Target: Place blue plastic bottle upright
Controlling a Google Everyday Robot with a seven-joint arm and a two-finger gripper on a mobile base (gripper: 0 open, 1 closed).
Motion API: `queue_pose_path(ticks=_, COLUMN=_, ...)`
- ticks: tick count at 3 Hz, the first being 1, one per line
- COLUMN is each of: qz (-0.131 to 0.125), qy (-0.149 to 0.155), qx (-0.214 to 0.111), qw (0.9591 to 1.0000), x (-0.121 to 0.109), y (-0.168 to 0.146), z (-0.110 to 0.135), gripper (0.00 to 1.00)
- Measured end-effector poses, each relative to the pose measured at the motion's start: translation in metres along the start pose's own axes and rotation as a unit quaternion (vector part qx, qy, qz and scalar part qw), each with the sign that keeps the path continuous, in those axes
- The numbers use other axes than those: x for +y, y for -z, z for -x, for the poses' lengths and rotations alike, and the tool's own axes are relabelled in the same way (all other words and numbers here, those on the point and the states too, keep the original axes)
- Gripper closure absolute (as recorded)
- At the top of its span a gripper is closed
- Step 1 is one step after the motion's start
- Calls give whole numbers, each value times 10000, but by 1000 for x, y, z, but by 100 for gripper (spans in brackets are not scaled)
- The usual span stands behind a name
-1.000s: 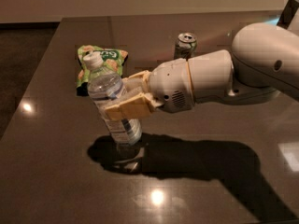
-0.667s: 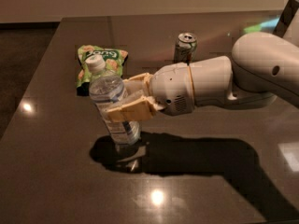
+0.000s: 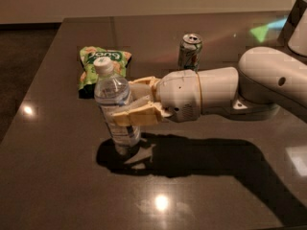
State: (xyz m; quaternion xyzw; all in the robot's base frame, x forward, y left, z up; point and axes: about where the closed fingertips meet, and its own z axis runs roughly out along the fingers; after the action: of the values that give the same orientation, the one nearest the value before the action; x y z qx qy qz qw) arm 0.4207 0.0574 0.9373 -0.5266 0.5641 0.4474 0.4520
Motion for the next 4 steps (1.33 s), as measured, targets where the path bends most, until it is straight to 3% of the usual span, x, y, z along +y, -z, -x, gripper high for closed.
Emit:
queue_pose_path(ticks=1, qz=-12, qy=88, qx=-146, qw=9999, x=-1, y=1, z=-1, gripper=52)
queue_pose_path(ticks=3, qz=264, qy=297, qx=-335, qw=9987, x=2, y=-3, z=-10, gripper=6)
queue_pose_path(ticks=4, qz=277, qy=306, qx=-332, qw=9986, x=3, y=-4, z=-9, gripper=0)
